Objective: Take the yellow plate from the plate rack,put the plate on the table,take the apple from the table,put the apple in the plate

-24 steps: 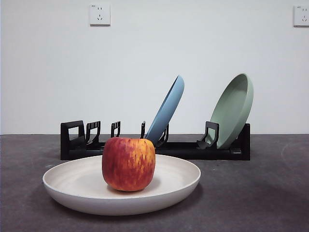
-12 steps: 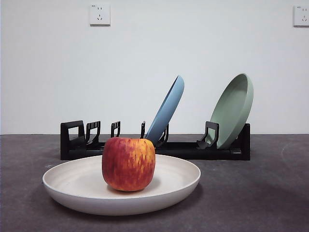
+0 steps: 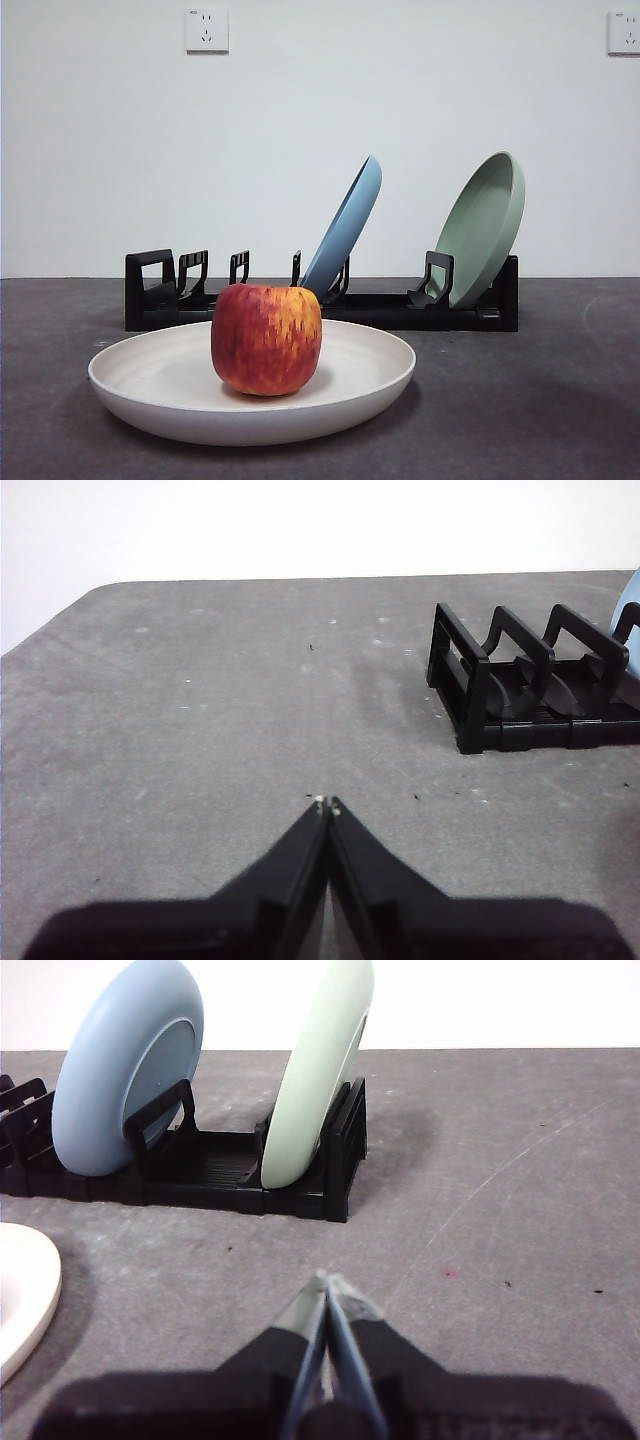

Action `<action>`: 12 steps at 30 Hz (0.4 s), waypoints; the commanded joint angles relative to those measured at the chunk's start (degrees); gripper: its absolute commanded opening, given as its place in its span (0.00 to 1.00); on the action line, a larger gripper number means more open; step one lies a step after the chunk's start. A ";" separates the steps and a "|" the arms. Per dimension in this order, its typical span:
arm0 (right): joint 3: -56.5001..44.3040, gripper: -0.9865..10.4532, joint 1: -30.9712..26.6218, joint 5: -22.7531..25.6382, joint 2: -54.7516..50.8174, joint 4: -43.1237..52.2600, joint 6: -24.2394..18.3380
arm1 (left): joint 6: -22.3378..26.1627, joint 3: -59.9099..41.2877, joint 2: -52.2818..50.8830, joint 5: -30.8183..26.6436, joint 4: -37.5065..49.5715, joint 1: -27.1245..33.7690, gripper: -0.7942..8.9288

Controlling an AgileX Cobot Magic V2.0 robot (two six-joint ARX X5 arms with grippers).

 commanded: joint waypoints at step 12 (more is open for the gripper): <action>-0.61 0.09 0.07 0.11 0.02 -0.39 0.11 | -0.26 -0.76 -0.17 -0.09 0.02 0.20 0.08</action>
